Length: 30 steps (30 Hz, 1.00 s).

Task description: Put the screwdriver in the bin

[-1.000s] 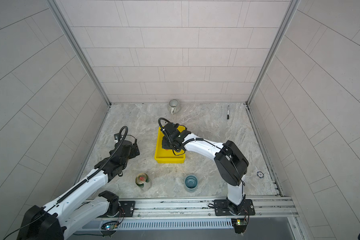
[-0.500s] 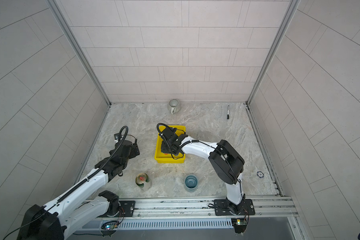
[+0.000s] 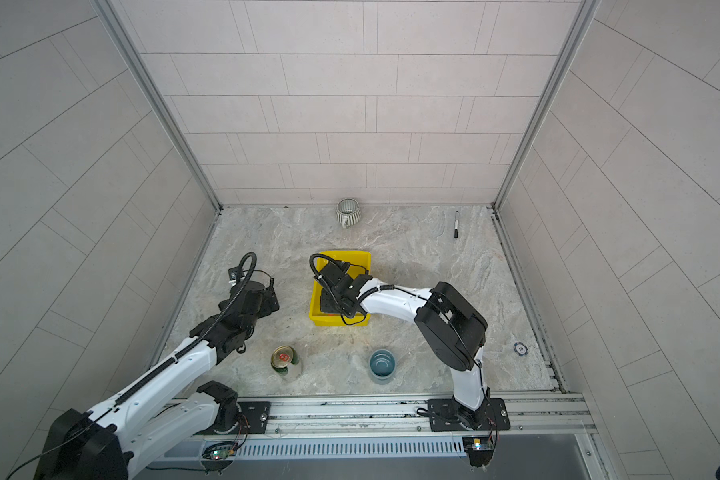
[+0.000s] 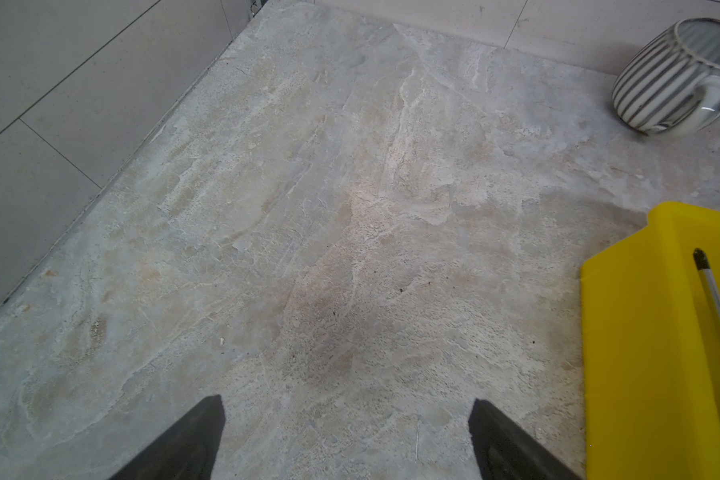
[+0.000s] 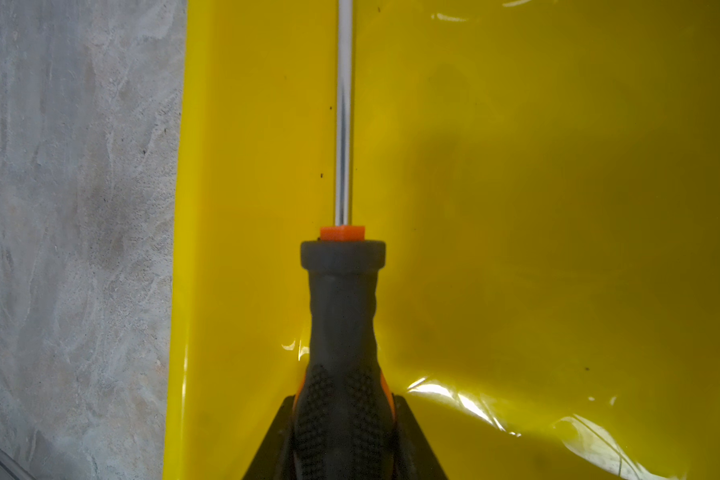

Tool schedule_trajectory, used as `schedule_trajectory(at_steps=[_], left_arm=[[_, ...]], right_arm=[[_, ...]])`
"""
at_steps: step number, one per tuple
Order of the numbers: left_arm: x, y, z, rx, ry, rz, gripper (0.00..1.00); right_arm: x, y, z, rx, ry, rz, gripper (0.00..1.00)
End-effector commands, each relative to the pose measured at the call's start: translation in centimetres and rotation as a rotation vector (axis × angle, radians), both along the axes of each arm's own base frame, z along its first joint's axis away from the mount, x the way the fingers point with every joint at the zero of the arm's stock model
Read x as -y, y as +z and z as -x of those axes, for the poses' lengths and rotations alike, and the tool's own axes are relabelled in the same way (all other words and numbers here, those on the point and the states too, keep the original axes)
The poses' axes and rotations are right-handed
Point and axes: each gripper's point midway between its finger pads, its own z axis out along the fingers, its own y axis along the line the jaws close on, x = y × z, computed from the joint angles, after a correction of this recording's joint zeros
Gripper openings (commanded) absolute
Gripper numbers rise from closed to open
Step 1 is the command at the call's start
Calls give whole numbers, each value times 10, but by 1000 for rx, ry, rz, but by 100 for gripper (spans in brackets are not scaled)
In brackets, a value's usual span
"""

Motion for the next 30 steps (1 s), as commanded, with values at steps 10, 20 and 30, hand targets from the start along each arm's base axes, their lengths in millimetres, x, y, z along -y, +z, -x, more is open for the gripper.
schedule_trajectory(at_steps=[10, 20, 30], left_arm=[[-5, 2, -1, 14, 20, -10, 98], [-4, -1, -1, -9, 17, -18, 98], [-3, -2, 0, -21, 13, -18, 98]], right_arm=[[-7, 17, -14, 35, -32, -18, 40], [12, 61, -13, 98, -18, -25, 48], [166, 132, 1, 507, -21, 455, 99]])
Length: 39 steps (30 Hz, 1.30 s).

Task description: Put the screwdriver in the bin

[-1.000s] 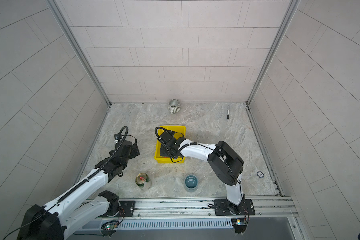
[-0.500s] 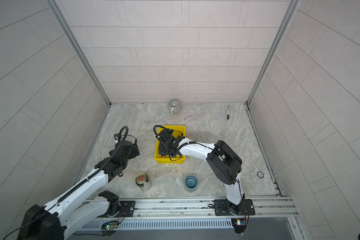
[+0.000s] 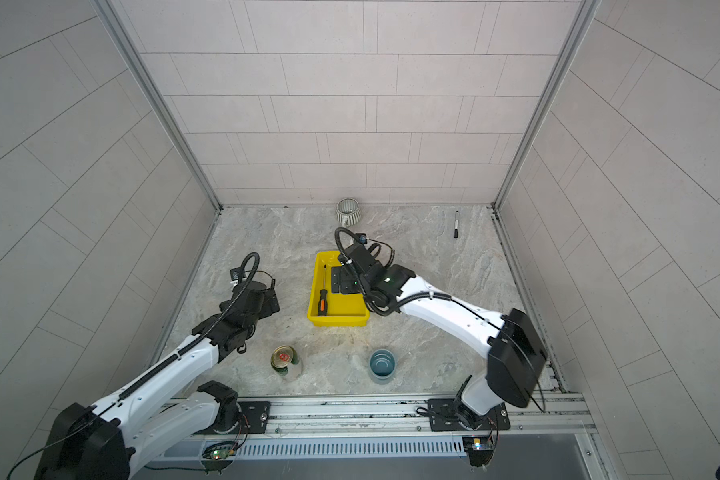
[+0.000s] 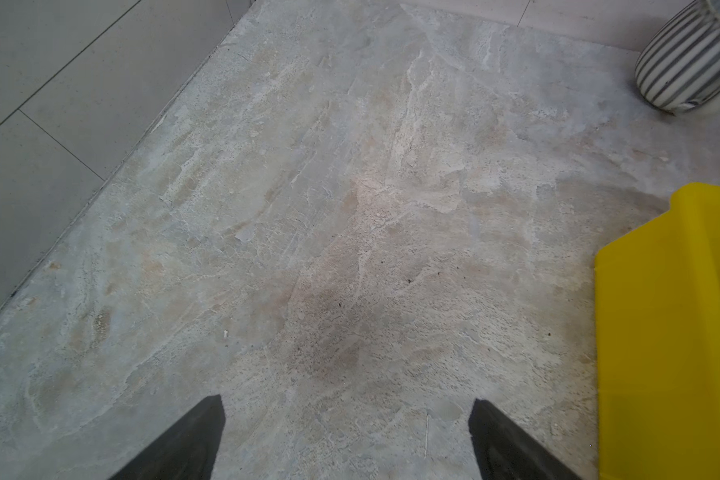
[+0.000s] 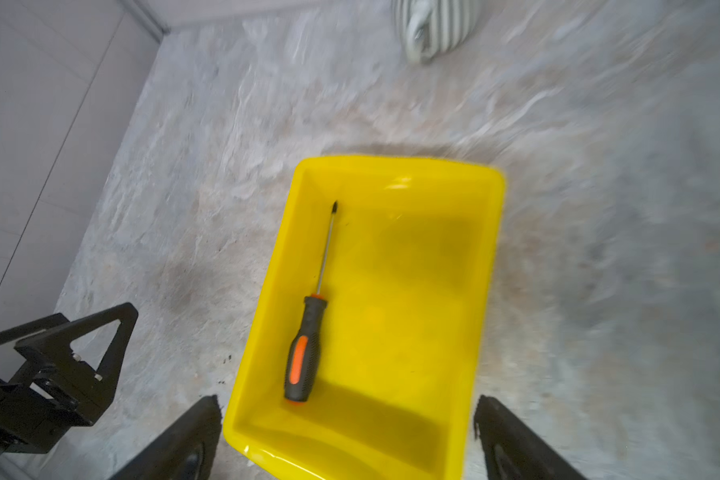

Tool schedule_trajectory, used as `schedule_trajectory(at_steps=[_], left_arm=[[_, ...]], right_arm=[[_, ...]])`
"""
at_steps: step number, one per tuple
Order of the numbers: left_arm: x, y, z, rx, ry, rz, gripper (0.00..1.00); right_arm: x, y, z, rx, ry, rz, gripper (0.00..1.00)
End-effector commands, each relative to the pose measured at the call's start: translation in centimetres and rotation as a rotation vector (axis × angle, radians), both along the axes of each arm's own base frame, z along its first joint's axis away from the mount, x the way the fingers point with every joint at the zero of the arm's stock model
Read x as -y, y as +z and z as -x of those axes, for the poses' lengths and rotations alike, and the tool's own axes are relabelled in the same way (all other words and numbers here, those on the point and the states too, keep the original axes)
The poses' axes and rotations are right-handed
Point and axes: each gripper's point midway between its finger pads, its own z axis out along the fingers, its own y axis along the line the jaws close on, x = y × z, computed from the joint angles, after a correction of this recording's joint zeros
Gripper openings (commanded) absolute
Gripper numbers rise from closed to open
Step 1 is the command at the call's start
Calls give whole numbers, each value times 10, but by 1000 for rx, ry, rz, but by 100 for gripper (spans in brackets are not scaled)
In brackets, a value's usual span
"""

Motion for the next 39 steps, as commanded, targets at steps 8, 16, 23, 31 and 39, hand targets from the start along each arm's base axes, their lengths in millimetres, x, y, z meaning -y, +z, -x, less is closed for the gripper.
schedule_trajectory(at_steps=[8, 16, 23, 31, 39], left_arm=[[-4, 5, -1, 4, 17, -10, 98], [-3, 5, -2, 3, 17, -11, 98], [-4, 7, 0, 21, 19, -1, 98], [-5, 7, 0, 18, 24, -8, 98], [-3, 6, -2, 15, 16, -2, 98]], right_arm=[[171, -8, 31, 195, -258, 473, 100], [281, 30, 17, 269, -630, 451, 100], [306, -35, -11, 247, -663, 579, 100], [317, -94, -35, 205, -674, 585, 100], [313, -115, -59, 189, -639, 615, 100]])
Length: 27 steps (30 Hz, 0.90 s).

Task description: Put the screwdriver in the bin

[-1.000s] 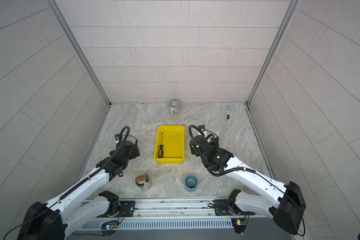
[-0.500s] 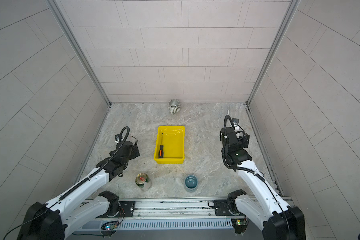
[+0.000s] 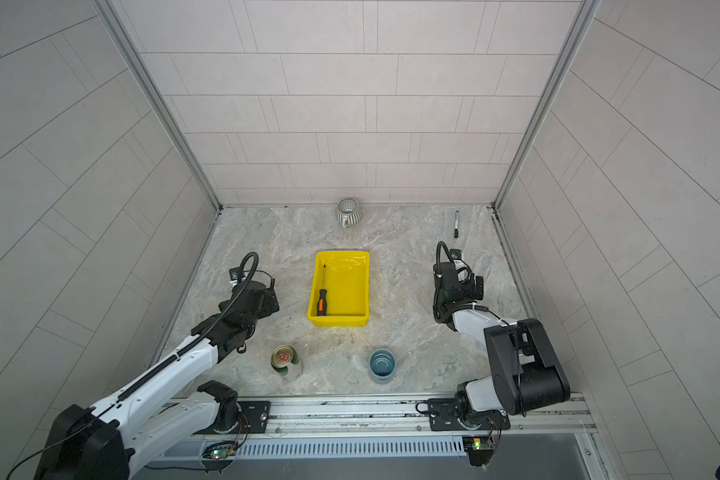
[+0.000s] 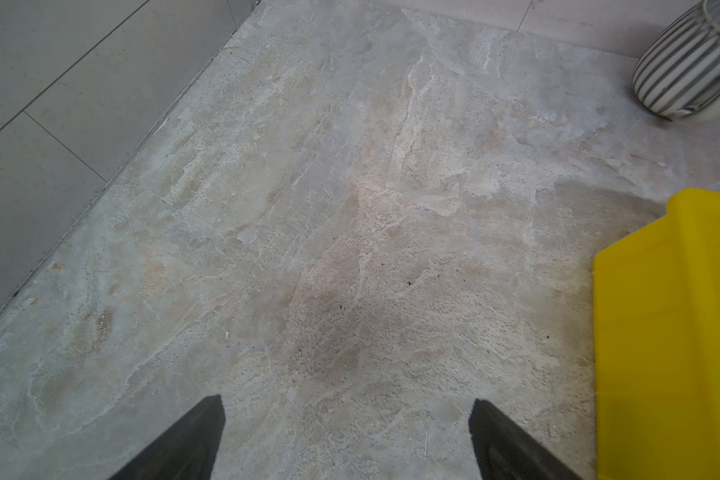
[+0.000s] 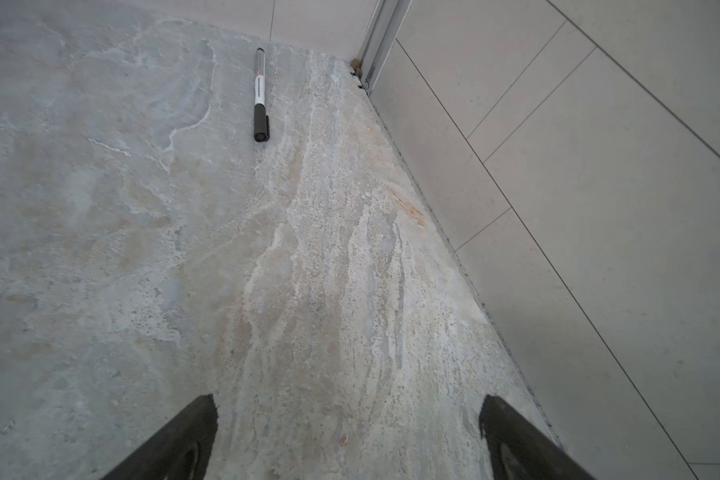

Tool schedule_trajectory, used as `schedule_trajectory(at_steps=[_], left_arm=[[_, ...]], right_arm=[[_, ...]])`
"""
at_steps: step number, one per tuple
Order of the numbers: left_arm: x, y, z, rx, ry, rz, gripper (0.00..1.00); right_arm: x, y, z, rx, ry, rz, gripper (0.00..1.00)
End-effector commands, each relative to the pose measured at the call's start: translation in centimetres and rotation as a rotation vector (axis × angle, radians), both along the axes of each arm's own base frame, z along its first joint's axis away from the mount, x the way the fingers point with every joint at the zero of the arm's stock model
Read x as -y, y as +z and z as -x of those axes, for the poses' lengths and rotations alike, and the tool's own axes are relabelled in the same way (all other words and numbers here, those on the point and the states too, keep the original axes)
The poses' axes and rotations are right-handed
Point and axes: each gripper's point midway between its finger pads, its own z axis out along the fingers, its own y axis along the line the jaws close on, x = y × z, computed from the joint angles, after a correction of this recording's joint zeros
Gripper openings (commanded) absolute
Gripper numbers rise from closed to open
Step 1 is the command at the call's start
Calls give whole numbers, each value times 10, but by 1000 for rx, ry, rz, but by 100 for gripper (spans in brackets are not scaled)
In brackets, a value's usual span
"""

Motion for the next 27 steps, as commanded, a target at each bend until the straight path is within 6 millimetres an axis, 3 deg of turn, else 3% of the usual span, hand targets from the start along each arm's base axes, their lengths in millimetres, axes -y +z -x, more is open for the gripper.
schedule_trajectory(at_steps=[1, 16, 27], left_arm=[[-3, 4, -2, 5, 14, -6, 98], [-1, 2, -4, -4, 8, -7, 98], [-1, 1, -4, -12, 9, -12, 98]], right_arm=[[-3, 11, -16, 57, 20, 5, 100], [-9, 13, -33, 146, 68, -3, 100], [-17, 7, -17, 262, 157, -49, 100]])
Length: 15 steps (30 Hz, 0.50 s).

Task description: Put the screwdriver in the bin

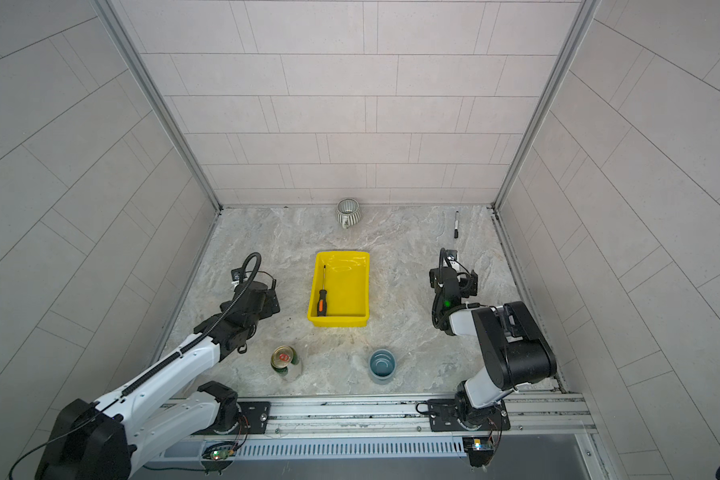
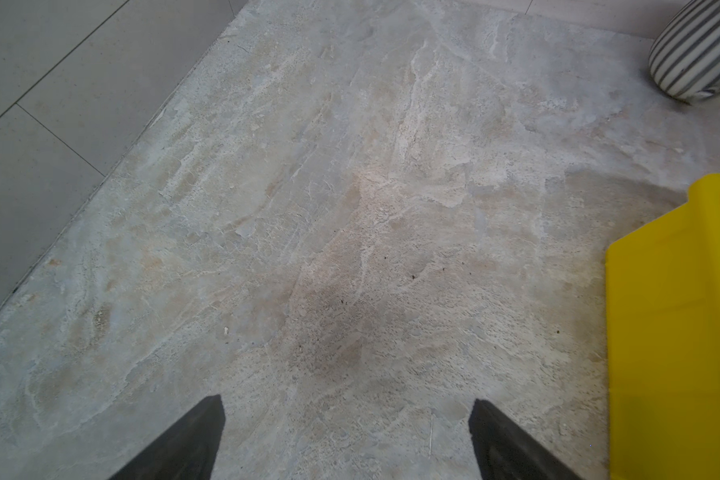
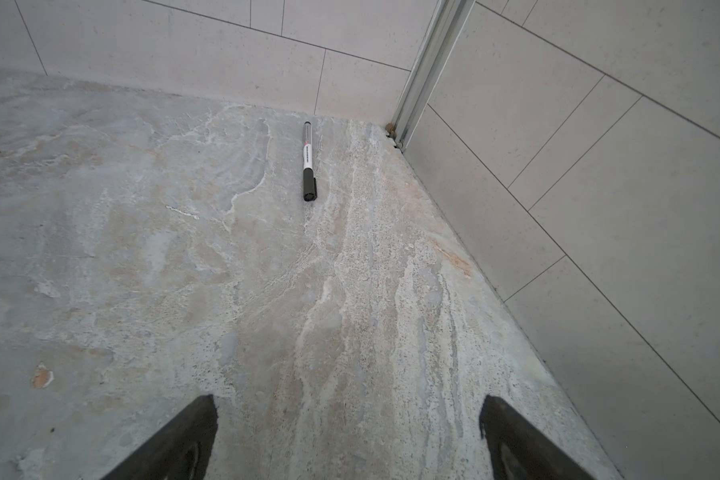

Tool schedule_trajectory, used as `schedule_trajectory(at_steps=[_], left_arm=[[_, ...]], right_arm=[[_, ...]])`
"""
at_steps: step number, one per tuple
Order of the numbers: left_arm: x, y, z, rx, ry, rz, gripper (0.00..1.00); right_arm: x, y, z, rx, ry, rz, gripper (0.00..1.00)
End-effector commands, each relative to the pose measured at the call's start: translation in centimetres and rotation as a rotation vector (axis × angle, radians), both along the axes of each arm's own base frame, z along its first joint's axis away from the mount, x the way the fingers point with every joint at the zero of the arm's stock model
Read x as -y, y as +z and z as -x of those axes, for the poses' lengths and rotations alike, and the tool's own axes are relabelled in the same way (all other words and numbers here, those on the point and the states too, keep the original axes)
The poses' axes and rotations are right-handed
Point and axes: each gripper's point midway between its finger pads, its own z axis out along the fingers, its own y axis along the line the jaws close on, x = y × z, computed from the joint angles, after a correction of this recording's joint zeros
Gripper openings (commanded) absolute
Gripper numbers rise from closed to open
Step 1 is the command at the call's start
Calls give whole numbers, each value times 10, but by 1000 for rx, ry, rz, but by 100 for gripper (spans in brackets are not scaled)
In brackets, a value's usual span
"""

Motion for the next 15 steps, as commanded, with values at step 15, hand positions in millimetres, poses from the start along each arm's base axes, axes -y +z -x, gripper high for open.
schedule_trajectory(at_steps=[15], left_arm=[[9, 11, -13, 43, -70, -12, 100]], right_arm=[[-4, 8, -2, 104, 31, -4, 99]])
